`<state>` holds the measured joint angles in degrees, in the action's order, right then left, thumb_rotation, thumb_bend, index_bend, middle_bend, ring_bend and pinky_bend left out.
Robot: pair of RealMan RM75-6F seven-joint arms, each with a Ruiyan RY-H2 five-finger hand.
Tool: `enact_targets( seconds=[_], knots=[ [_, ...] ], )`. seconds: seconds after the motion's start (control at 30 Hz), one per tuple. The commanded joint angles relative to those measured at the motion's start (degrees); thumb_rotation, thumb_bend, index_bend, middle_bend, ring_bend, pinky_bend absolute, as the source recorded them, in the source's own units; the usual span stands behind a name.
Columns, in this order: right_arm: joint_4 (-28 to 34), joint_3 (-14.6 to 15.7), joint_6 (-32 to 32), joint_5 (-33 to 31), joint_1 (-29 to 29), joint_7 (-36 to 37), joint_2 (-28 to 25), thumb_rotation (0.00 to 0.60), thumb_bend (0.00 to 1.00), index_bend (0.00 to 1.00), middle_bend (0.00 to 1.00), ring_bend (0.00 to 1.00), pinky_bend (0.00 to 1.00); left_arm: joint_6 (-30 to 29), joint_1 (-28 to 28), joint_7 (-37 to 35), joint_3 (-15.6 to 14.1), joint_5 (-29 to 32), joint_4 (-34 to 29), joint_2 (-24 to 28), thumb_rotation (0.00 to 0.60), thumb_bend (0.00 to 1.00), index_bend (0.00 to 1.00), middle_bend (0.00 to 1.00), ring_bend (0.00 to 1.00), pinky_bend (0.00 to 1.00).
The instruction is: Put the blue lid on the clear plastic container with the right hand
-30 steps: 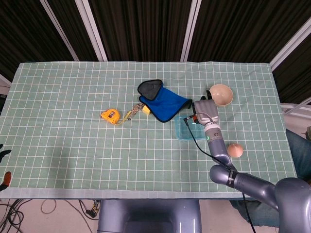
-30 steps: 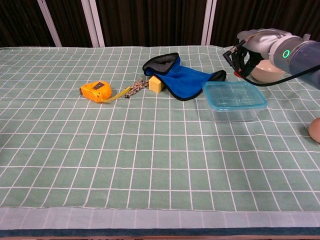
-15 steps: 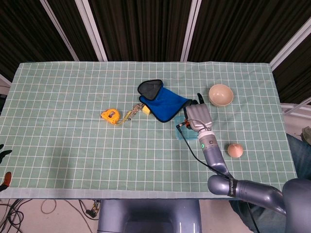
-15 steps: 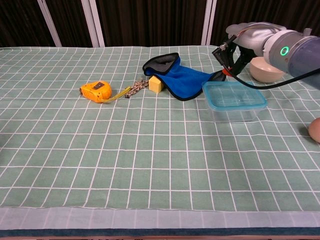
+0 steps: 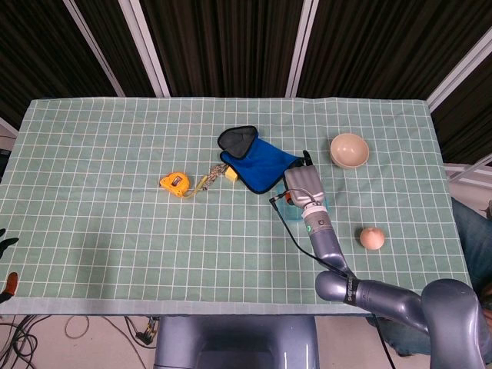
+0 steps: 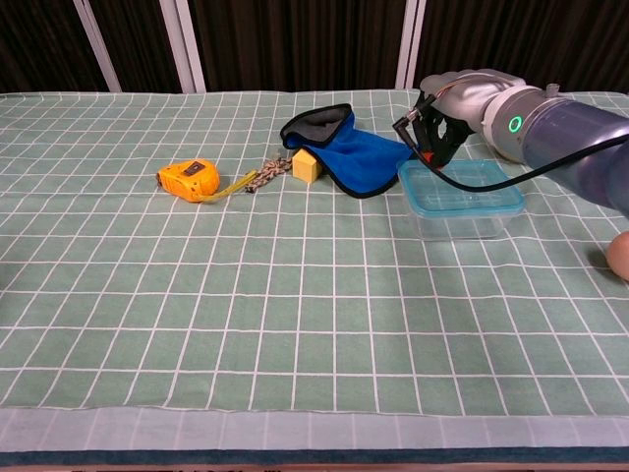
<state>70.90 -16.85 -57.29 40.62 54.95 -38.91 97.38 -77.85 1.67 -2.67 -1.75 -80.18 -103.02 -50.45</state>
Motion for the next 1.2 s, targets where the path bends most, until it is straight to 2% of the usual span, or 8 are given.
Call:
enact_targets(
  seconds=[0.03, 0.37, 0.7, 1.2],
  knots=[
    [-2.43, -0.09, 1.10, -0.70, 0.65, 0.05, 1.53, 0.600, 0.50, 0.73, 0.58, 0.28, 0.00, 0.04, 0.02, -0.06, -0.01, -0.01, -0.01, 0.03, 0.600, 0.52, 0.16, 0.00, 0.00, 0.00],
    [-8.23, -1.13, 2.83, -0.96, 1.89, 1.19, 4.69, 0.600, 0.50, 0.73, 0.59, 0.28, 0.00, 0.42, 0.14, -0.40, -0.04, 0.17, -0.03, 0.18, 0.600, 0.52, 0.16, 0.00, 0.00, 0.00],
    [-10.60, -1.70, 3.46, -0.87, 2.09, 1.80, 6.05, 0.600, 0.50, 0.73, 0.58, 0.28, 0.00, 0.79, 0.24, -0.80, -0.05, 0.44, -0.18, 0.35, 0.600, 0.52, 0.16, 0.00, 0.00, 0.00],
    [-12.82, -0.87, 5.36, 0.47, 1.09, 3.62, 7.20, 0.600, 0.50, 0.73, 0.58, 0.28, 0.00, 1.16, 0.31, -1.04, -0.06, 0.87, -0.50, 0.54, 0.600, 0.52, 0.17, 0.00, 0.00, 0.00]
  ],
)
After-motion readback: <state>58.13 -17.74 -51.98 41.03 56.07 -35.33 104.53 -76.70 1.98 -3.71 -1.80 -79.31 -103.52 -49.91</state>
